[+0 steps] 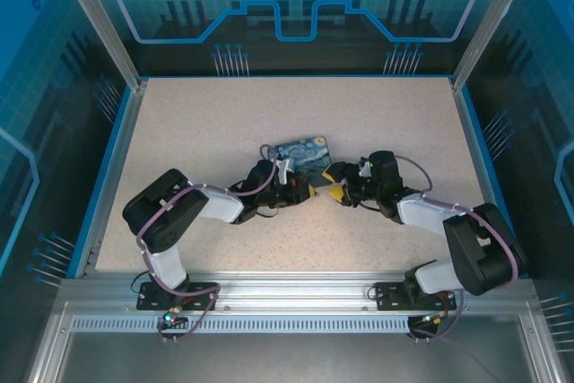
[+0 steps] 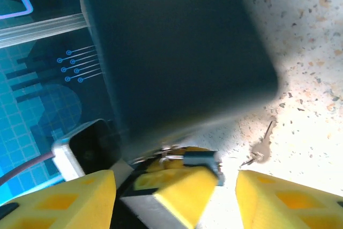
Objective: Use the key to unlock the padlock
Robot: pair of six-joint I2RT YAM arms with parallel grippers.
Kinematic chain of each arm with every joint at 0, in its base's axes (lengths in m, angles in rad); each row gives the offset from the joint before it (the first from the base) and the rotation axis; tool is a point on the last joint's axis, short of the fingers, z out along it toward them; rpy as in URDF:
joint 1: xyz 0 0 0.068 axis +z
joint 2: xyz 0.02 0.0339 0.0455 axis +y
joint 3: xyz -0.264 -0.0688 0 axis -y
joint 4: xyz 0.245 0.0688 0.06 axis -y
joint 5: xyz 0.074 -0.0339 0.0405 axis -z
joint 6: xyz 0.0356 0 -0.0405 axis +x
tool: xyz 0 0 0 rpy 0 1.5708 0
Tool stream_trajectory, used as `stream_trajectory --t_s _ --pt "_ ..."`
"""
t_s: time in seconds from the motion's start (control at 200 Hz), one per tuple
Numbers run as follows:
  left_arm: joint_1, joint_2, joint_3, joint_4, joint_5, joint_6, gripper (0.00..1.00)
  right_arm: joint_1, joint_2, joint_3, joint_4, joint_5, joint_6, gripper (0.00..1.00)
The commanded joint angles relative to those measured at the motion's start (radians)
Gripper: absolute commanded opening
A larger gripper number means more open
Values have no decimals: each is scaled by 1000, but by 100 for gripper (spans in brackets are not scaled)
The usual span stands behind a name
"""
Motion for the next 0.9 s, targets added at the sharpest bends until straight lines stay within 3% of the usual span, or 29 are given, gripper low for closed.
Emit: stream_trajectory --t_s 0.0,0.16,0.33,0.465,0.605,0.8,0.895 --pt "-12 5 37 -114 20 34 0 -16 -30 19 -124 14 -94 62" --pt "-12 -32 58 -218 1 63 0 -15 -81 25 -220 28 -188 58" --pt "-12 -66 98 -320 11 75 0 -3 -171 107 -471 108 -426 51" --pt "-12 -74 114 -356 18 77 0 16 -206 149 -573 143 -588 40" --pt "-12 -70 138 -383 39 64 0 103 -195 198 -663 235 -728 30" --pt "-13 -68 177 -434 72 51 0 205 -138 191 -650 333 -798 28" --pt "-12 -68 198 -470 89 49 0 240 -102 180 -623 367 -824 36"
